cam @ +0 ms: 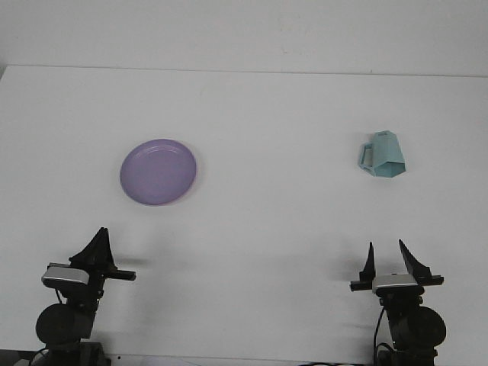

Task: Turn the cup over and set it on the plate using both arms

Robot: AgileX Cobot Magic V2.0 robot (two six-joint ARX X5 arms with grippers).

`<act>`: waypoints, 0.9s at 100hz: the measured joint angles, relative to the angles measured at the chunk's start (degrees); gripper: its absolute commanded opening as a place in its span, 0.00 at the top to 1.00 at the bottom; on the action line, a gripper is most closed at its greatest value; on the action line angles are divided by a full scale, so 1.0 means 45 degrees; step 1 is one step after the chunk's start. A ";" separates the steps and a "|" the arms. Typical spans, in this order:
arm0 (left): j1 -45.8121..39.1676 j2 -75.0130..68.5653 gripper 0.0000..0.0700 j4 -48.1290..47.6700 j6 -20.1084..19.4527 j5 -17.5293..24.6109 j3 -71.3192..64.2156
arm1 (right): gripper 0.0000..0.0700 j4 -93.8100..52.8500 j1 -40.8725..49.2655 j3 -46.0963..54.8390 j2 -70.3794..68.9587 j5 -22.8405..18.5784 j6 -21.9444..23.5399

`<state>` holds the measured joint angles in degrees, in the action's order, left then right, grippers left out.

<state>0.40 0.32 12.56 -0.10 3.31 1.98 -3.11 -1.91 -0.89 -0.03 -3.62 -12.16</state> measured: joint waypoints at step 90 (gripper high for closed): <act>0.0000 0.0000 0.98 0.0010 0.0000 -0.0005 0.0000 | 0.41 0.0000 0.0000 0.0000 0.0000 -0.0151 0.0457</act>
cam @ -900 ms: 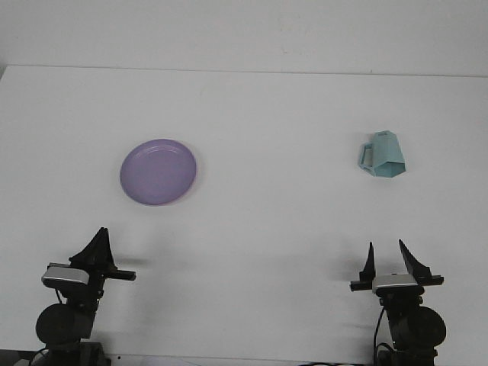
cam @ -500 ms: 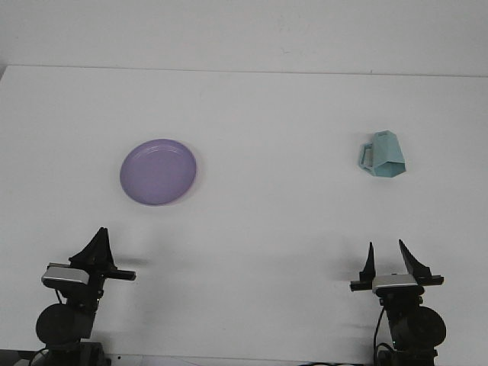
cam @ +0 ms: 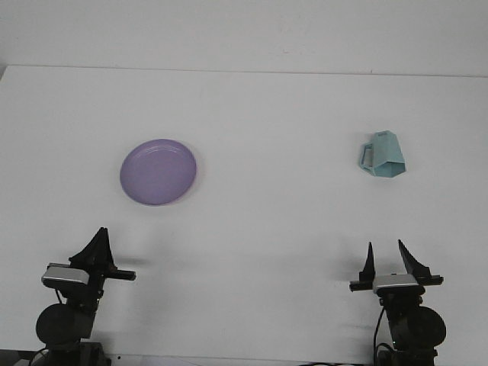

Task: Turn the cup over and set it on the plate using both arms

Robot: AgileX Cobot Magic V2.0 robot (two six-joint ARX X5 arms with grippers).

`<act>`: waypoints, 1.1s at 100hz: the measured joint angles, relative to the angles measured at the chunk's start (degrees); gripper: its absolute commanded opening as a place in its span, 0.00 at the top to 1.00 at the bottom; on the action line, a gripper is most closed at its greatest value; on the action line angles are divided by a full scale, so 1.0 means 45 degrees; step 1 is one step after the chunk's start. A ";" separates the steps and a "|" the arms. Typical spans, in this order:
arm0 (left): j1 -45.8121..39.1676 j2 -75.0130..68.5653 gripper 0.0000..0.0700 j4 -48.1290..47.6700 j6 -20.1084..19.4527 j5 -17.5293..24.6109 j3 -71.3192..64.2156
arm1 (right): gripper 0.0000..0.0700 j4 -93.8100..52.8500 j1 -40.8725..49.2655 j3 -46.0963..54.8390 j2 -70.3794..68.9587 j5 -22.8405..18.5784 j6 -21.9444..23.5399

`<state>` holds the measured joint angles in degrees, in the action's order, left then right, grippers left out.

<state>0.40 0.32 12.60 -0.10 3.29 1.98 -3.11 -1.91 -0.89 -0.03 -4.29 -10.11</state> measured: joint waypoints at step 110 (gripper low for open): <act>0.0000 0.0000 0.98 -0.0005 0.0000 0.0000 0.0000 | 1.00 0.0729 0.0000 -0.0447 -0.0049 0.0418 0.4104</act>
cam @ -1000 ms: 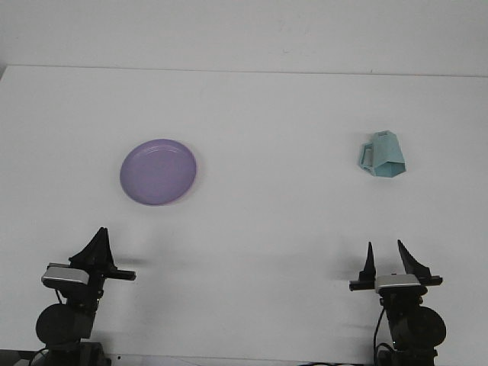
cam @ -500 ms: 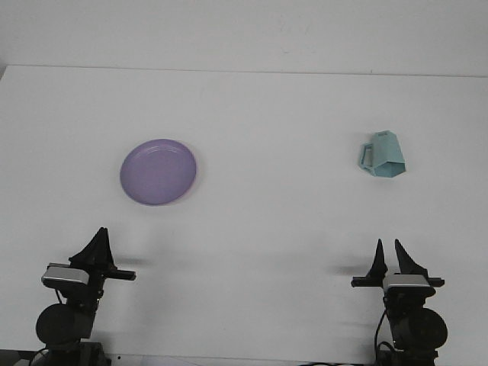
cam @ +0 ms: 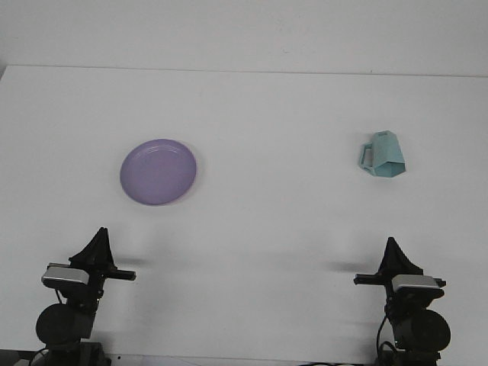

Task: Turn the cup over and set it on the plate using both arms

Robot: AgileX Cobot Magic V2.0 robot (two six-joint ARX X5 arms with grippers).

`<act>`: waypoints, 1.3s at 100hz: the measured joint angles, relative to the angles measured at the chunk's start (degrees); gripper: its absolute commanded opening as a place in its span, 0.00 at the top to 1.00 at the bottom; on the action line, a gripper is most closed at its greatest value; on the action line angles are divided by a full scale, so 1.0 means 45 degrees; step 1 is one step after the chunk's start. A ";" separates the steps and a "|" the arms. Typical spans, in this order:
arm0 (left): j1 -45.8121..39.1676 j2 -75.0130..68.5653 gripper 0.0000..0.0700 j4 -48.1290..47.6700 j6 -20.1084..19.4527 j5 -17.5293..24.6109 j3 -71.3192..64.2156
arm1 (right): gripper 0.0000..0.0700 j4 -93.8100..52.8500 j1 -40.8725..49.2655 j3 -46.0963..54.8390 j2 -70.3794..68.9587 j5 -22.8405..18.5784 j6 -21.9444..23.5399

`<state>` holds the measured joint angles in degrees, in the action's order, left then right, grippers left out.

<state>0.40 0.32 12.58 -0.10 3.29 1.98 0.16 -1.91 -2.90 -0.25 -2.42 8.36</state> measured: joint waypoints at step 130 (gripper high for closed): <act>0.0000 0.0000 0.98 -0.0005 0.0000 0.0000 0.0000 | 0.23 1.0214 -0.2968 -0.6669 -2.0327 -0.0568 -0.6071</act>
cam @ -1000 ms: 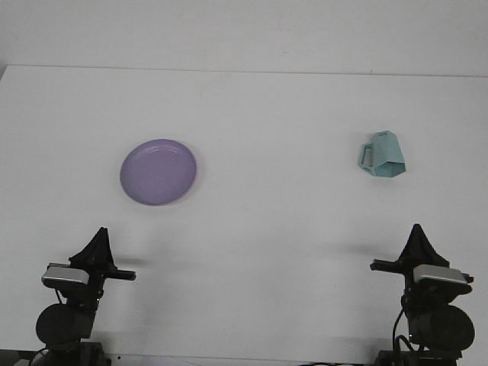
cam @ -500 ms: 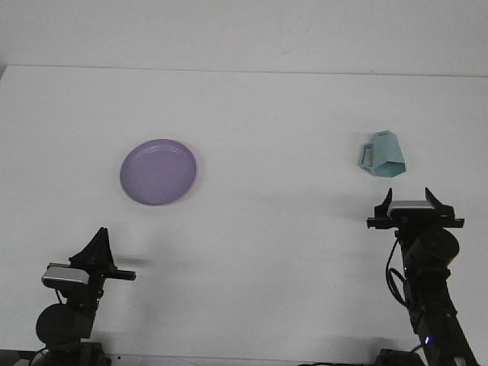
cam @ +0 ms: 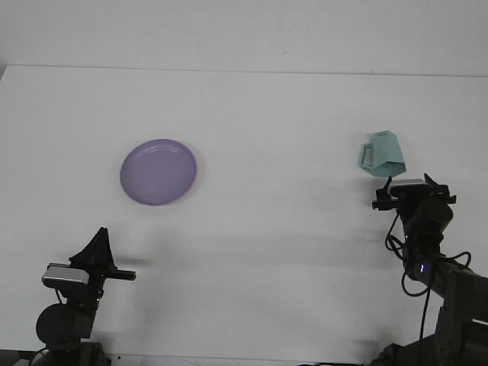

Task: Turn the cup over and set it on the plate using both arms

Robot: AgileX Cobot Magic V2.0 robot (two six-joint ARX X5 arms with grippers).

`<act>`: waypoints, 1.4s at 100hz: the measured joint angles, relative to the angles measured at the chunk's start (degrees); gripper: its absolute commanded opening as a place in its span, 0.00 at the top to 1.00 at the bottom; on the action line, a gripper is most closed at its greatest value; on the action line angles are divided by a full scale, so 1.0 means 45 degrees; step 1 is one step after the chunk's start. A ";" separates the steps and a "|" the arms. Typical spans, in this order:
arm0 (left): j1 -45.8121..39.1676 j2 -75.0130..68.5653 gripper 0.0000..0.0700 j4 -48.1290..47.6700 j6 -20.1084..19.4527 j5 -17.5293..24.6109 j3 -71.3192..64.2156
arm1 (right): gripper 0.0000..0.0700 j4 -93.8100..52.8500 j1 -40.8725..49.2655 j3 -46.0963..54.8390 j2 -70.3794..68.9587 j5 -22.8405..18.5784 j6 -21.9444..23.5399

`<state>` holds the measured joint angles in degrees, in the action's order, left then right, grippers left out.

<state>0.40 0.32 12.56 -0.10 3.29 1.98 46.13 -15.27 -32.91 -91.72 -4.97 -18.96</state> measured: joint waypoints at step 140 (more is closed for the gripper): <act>0.0000 0.0000 0.98 -0.0306 0.0000 0.0000 0.0000 | 1.00 -0.1977 -0.0466 -0.5659 -0.3653 -0.3866 -0.0219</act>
<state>0.40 0.32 11.18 -0.10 3.29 1.98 37.23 -17.37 -58.37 -108.16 -22.37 -19.94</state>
